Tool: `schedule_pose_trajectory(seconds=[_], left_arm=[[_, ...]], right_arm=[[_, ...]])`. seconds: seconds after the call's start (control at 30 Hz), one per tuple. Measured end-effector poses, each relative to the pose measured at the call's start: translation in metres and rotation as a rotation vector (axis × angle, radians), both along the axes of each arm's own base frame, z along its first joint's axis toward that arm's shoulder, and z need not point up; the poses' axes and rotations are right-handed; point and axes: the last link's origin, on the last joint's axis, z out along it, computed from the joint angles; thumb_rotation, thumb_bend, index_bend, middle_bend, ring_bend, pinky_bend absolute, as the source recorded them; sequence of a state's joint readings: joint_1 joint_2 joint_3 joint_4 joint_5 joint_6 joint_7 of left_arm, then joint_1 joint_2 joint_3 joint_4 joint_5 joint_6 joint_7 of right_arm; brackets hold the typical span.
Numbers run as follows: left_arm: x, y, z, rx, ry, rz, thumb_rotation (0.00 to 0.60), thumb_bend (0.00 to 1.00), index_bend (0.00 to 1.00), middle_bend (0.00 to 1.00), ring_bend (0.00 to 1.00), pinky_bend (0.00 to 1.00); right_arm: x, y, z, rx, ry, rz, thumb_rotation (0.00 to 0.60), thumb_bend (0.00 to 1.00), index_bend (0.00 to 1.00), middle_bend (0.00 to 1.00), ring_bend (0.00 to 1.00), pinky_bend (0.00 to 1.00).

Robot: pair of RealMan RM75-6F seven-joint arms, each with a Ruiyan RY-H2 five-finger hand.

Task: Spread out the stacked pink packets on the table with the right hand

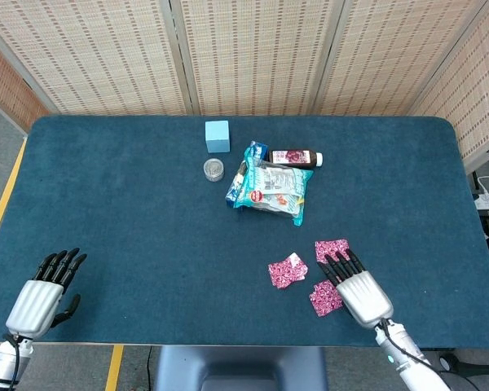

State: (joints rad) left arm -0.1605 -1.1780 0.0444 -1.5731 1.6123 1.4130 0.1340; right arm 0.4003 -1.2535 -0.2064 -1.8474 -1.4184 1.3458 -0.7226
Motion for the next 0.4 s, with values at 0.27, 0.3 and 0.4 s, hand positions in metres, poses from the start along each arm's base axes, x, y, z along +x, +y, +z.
schedule_pose_trajectory(seconds=[0.27, 0.3, 0.4], left_arm=[[-0.001, 0.003, 0.004, 0.041, -0.012, -0.020, 0.600, 0.45, 0.00, 0.00, 0.00, 0.11], [-0.001, 0.003, 0.004, 0.042, -0.013, -0.022, 0.600, 0.45, 0.00, 0.00, 0.00, 0.11], [-0.002, 0.005, 0.004, 0.048, -0.017, -0.028, 0.600, 0.45, 0.00, 0.00, 0.00, 0.10]], right_arm=[[-0.035, 0.022, 0.047, -0.285, -0.190, -0.101, 0.600, 0.24, 0.00, 0.03, 0.00, 0.00], [-0.043, 0.026, 0.053, -0.324, -0.205, -0.111, 0.600, 0.24, 0.00, 0.02, 0.00, 0.00], [-0.053, 0.029, 0.058, -0.360, -0.210, -0.115, 0.600, 0.24, 0.00, 0.01, 0.00, 0.00]])
